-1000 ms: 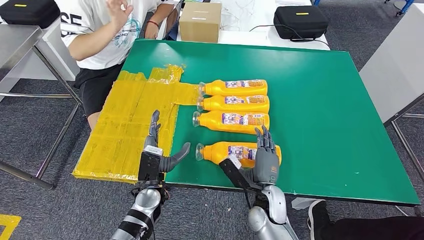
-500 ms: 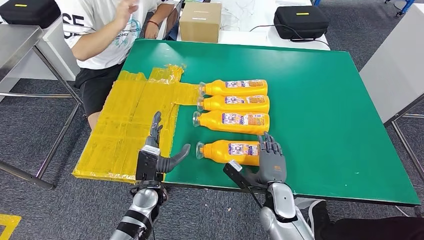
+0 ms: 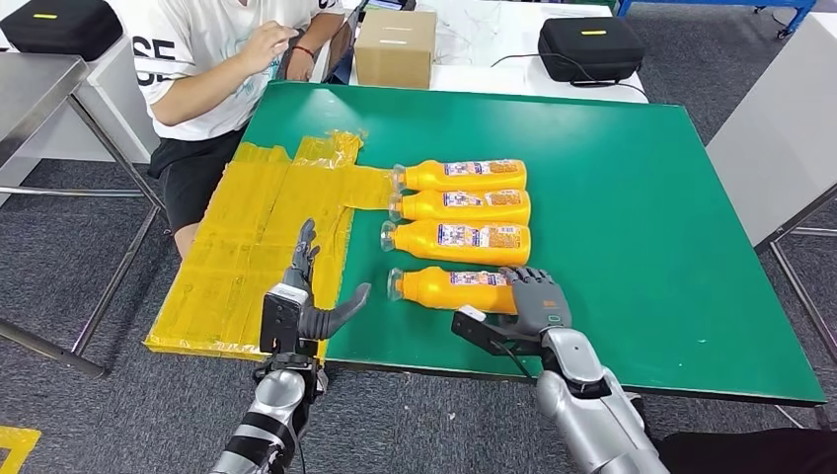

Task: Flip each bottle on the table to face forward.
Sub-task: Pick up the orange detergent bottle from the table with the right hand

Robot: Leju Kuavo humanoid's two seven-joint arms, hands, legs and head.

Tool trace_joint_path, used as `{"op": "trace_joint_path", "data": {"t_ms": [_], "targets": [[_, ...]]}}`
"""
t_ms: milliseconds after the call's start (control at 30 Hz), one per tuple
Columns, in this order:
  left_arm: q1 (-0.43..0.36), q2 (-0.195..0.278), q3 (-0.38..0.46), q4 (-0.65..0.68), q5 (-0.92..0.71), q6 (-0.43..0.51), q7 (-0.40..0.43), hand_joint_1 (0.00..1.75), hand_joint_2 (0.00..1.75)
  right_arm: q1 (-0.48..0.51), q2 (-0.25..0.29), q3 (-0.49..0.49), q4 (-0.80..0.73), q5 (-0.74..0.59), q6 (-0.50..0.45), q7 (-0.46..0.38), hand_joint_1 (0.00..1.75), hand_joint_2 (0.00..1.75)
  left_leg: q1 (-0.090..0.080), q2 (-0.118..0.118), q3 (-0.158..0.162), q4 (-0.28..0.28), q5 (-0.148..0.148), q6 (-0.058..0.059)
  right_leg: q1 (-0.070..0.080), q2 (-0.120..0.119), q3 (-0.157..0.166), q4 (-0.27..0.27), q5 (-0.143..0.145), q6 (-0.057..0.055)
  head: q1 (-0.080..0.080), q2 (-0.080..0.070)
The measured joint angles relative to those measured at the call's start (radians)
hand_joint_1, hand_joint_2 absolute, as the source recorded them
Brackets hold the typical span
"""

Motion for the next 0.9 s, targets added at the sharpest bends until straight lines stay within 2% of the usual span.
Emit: {"op": "trace_joint_path", "data": {"t_ms": [233, 467, 600, 733, 900], "targets": [[-0.033, 0.0, 0.011, 0.049, 0.011, -0.015, -0.027, 0.0, 1.75, -0.031, -0.047, 0.047, 0.007, -0.157, 0.056, -0.039, 1.75, 1.75, 0.0, 0.0, 0.005, 0.0, 0.0, 0.0, 0.0, 0.0, 0.005, 0.0, 0.0, 0.0, 0.0, 0.0], [-0.047, 0.0, 0.019, 0.067, 0.002, 0.01, -0.029, 0.0, 1.75, -0.02, -0.04, 0.057, 0.002, -0.26, -0.028, -0.079, 1.75, 1.75, 0.0, 0.0, 0.005, 0.0, 0.0, 0.0, 0.0, 0.0, 0.005, 0.0, 0.0, 0.0, 0.0, 0.0], [-0.054, 0.0, 0.023, 0.07, -0.009, 0.045, -0.029, 0.0, 1.75, 0.025, 0.002, 0.043, -0.038, -0.353, -0.133, -0.146, 1.75, 1.75, 0.0, 0.0, 0.002, 0.0, 0.0, 0.0, 0.001, 0.0, 0.003, 0.001, 0.0, 0.0, 0.0, 0.0], [-0.059, 0.0, 0.029, 0.07, -0.016, 0.078, -0.027, 0.0, 1.75, 0.091, 0.085, 0.016, -0.127, -0.458, -0.259, -0.207, 1.75, 1.75, 0.001, 0.0, -0.001, 0.0, 0.0, 0.0, 0.001, 0.0, -0.001, 0.001, 0.0, 0.0, 0.0, 0.0], [-0.061, 0.004, 0.031, 0.069, -0.008, 0.069, -0.016, 0.0, 1.75, 0.127, 0.154, -0.005, -0.183, -0.531, -0.339, -0.256, 1.75, 1.75, 0.001, 0.0, -0.004, 0.0, 0.0, 0.0, 0.001, 0.0, -0.003, 0.001, 0.0, 0.0, 0.0, 0.0]]}}
